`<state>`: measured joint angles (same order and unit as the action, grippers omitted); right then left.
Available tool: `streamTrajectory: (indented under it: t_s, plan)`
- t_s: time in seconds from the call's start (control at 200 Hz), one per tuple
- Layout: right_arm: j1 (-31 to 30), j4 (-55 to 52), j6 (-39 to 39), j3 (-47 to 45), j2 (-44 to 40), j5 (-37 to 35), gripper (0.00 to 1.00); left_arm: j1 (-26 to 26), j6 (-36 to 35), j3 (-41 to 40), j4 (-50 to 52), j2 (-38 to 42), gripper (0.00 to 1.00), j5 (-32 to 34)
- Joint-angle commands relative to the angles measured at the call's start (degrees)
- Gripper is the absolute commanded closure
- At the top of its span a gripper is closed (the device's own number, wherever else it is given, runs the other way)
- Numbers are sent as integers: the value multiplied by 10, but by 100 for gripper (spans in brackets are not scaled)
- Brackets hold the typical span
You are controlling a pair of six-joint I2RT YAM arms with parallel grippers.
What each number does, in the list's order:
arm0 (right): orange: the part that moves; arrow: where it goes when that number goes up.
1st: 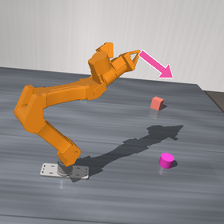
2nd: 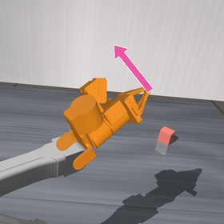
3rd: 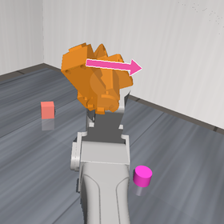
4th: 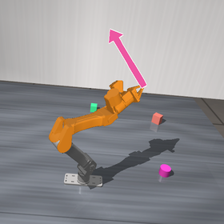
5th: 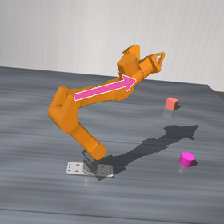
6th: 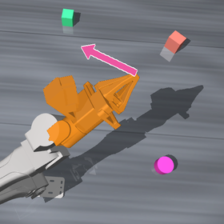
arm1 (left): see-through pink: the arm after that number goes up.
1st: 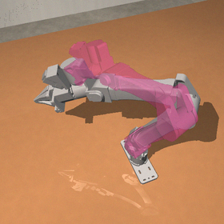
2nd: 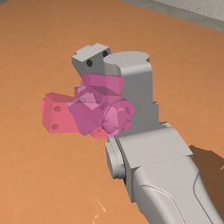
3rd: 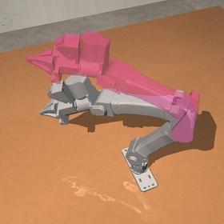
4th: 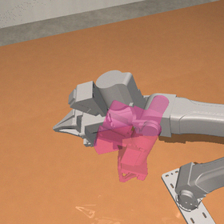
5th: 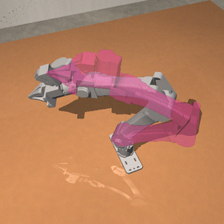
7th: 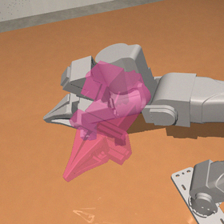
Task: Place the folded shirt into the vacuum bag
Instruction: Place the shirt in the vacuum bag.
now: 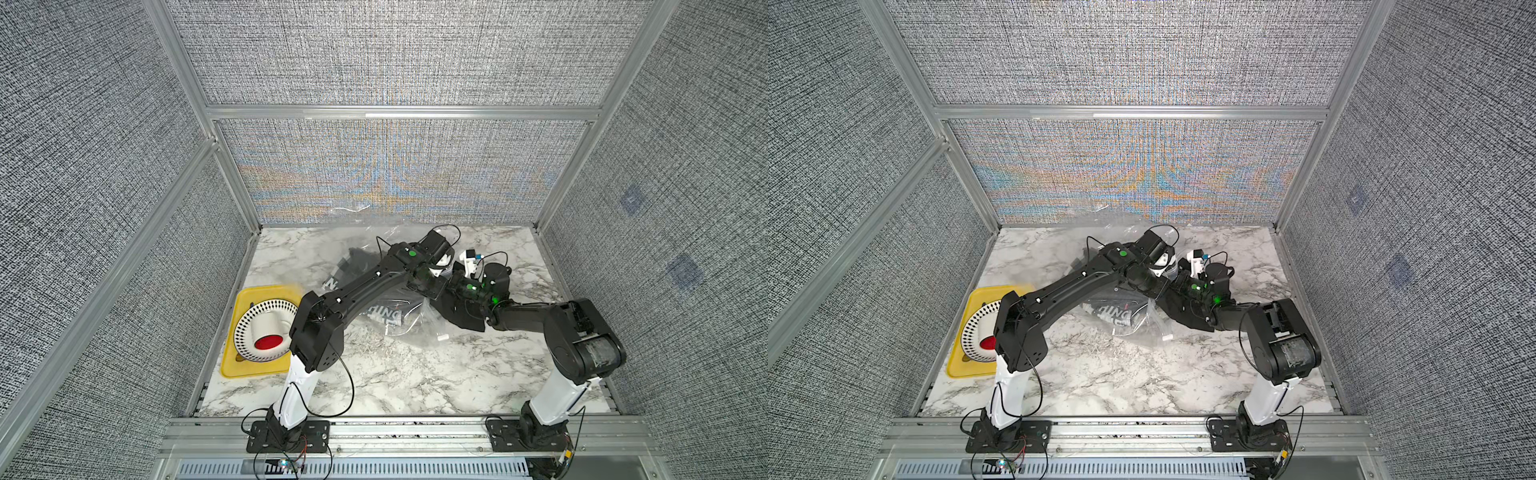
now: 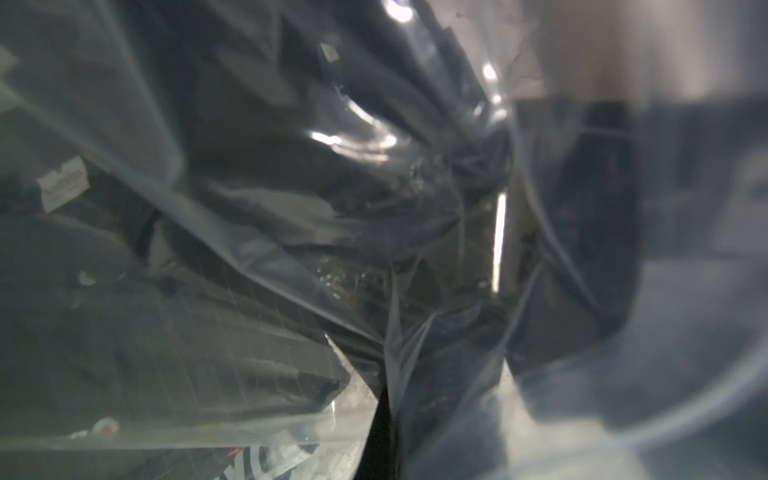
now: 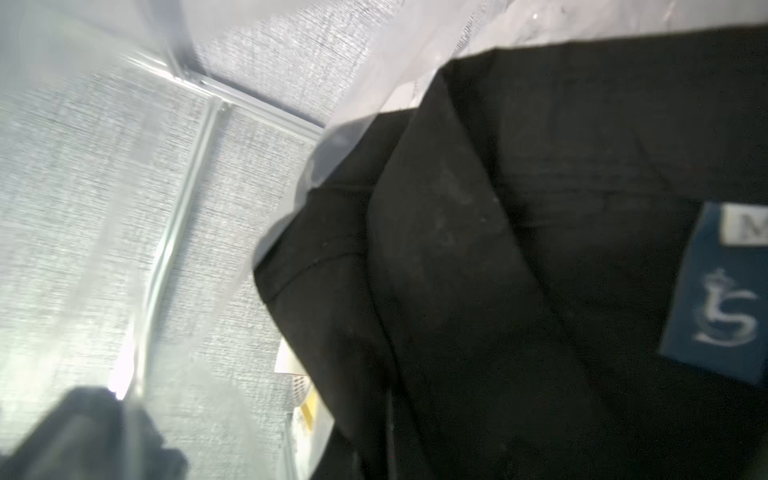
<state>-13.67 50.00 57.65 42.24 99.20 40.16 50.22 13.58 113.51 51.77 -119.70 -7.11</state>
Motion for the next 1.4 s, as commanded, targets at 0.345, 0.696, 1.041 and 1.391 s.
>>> streamTrajectory:
  t_s: [0.345, 0.696, 1.041, 1.391]
  plan:
    - [-34, 70, 130, 32, 35, -53, 100, 17, -3, 50, 11, 18, 100, 7]
    - [-59, 100, 126, 25, 91, -59, 100, 16, -8, 102, 25, -7, 100, 20]
    - [-81, 98, 125, 97, 39, -14, 100, 20, -10, 71, 7, 22, 100, -8]
    - [-87, -77, 52, 138, 149, -68, 100, 24, -20, 49, 4, 47, 100, 16]
